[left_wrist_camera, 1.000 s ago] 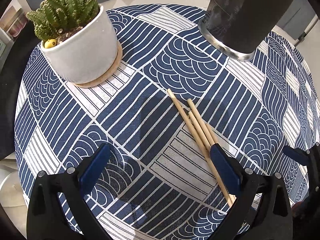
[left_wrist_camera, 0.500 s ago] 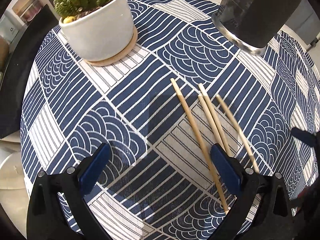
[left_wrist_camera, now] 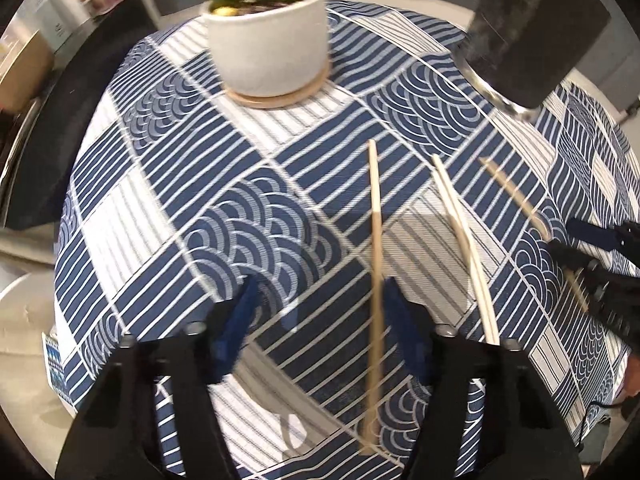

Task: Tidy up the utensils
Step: 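Lower both open tools onto the loose chopsticks on the cloth, then close the right tool on a chopstick while the left tool grasps another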

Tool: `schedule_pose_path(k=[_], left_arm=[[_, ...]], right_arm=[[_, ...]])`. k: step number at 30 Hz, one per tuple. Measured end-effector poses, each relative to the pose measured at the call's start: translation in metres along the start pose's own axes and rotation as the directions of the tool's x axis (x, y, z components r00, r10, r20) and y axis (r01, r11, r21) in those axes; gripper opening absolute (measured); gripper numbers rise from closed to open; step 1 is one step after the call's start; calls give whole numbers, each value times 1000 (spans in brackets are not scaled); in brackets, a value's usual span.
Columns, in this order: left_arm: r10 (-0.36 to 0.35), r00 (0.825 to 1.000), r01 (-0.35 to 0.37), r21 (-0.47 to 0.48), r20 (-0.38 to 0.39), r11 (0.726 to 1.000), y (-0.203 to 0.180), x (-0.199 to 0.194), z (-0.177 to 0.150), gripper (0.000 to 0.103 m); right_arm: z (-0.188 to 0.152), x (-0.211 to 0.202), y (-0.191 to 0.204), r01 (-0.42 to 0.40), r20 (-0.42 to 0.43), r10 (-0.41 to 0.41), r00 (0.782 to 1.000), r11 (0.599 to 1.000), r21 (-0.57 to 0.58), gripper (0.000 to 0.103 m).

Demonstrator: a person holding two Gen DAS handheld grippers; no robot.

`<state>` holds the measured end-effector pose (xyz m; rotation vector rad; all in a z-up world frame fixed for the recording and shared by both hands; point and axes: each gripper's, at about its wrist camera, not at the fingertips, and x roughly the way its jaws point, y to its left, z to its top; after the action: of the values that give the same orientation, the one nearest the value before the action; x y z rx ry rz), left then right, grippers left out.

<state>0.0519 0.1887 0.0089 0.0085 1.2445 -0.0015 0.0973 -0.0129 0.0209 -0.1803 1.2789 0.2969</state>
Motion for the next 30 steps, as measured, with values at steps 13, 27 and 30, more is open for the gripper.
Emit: schedule_pose_path(k=[13,27,30], left_arm=[[0,999,-7,-151,-43,988,40,-18,-39,7],[-30,1000,25,-366,-7,930,65,-67,-85,5],[-21,999,30,-374,28,927,67,-87,-93,5]], right_arm=[[-37,-14,-103,40,-13,-39,999,994,102,6],[-94,-59,-209,-29,92,8,996,972,234,5],[-96,-73,-211,-31,121,2,993,970,242,5]])
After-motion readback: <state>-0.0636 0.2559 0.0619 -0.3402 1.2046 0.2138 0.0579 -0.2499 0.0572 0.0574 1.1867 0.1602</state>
